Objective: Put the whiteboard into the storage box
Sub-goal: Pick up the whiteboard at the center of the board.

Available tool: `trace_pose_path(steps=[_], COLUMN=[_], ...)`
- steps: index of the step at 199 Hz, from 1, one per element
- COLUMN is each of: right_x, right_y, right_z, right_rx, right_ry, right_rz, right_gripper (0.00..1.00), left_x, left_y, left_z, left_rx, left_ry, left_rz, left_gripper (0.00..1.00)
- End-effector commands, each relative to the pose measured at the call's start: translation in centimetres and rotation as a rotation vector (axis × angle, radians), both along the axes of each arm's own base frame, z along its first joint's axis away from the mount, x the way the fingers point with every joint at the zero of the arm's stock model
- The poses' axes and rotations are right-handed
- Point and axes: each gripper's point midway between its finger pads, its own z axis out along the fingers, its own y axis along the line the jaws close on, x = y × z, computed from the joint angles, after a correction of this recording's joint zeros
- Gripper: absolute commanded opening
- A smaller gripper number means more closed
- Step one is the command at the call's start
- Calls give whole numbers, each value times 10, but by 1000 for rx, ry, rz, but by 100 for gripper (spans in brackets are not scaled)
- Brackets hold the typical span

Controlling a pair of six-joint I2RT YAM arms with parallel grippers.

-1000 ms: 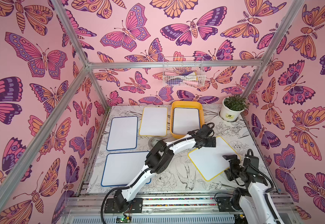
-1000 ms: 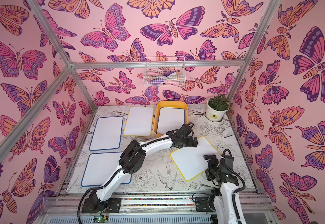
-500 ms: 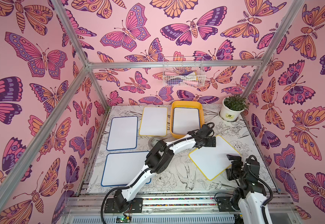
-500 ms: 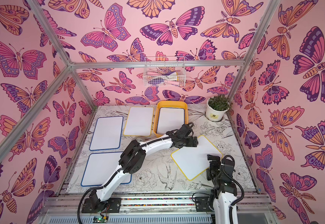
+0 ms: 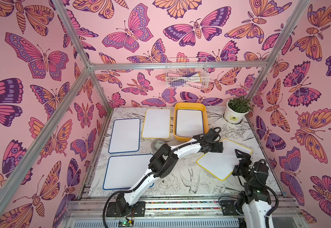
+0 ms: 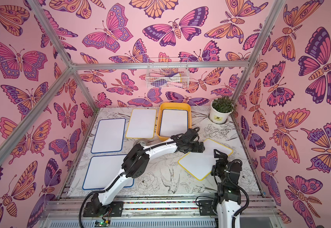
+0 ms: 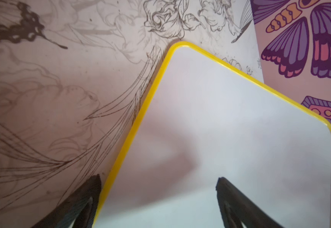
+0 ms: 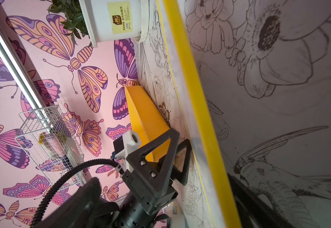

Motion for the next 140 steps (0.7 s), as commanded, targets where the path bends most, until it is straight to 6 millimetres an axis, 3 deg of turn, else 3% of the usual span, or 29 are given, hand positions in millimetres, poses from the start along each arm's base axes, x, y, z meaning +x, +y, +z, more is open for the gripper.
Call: trace_pose_path(steps=[1,39,113,140], right_x=[4,5,-11,-14], right_y=[2,5,15,15], right_z=[17,15,-3,2], right_rx=[37,31,-75,-125], right_ry=[-57,-40,135,129], right_rz=[-2,18,132,150], right_gripper=[99,95,73,55], left_x=[-53,-50,-49,-50], left_y=[22,23,24,24], left_z=[-70,-68,-63,-63], left_rx=[153,150,143,144], left_ry=[216,216,219,222], left_rz=[-57,-50,-40,-37], left_gripper=[93,93,93,93])
